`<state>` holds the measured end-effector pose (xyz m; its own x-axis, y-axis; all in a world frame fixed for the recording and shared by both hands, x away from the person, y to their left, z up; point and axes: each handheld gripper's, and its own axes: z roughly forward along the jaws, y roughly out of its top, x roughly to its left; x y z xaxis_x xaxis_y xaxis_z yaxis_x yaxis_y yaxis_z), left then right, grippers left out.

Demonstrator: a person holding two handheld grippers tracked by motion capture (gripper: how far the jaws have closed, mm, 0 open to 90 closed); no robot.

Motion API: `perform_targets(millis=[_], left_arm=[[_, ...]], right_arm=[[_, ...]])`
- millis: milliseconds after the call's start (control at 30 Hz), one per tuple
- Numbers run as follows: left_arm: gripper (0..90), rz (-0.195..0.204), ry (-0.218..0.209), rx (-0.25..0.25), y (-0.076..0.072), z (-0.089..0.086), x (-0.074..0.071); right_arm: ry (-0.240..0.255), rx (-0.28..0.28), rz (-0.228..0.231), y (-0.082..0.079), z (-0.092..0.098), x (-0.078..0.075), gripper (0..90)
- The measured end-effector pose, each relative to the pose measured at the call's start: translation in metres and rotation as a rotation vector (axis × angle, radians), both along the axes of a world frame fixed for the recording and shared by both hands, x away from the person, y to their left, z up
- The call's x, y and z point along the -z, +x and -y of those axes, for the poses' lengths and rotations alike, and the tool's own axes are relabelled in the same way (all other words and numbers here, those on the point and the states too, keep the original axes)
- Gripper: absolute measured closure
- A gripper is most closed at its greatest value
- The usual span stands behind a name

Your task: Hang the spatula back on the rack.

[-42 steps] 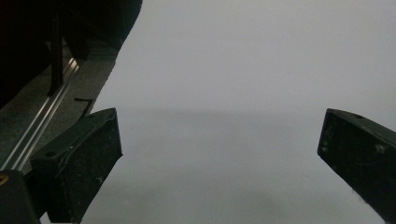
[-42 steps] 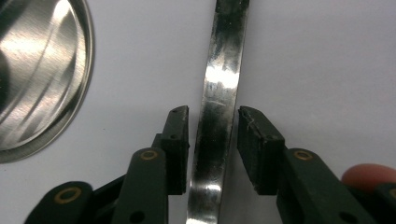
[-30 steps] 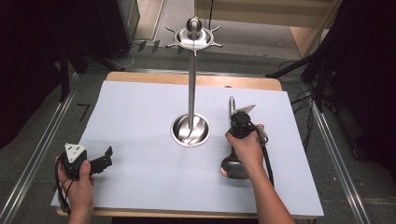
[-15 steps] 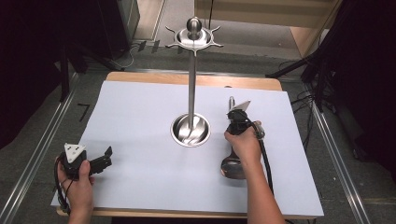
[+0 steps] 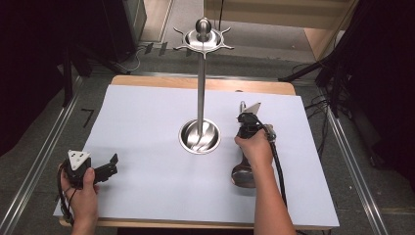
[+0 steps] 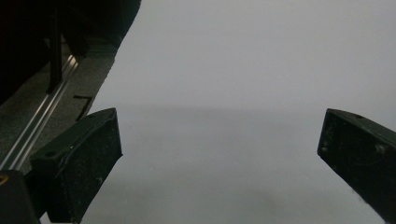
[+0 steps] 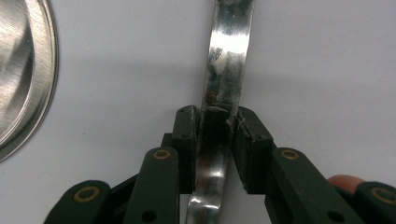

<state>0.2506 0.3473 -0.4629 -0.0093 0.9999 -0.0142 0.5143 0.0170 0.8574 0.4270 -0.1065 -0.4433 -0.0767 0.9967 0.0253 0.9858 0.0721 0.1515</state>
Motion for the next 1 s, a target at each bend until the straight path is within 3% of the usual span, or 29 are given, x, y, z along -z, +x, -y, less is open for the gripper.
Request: perform_targets(millis=[600, 767, 1000], left_arm=[[0.4, 0.001, 0.000, 0.001, -0.0004, 0.0000, -0.0001], [0.4, 0.000, -0.003, 0.004, -0.0002, -0.0003, -0.0001], [0.4, -0.002, -0.006, 0.005, 0.0000, -0.0006, -0.0002]], right_arm=[[0.023, 0.009, -0.017, 0.0016, 0.0030, -0.0006, 76.2], [0.002, 0.000, -0.002, 0.0004, 0.0002, -0.0003, 76.4], [0.038, 0.014, 0.006, 0.0002, 0.0050, -0.0009, 76.5]])
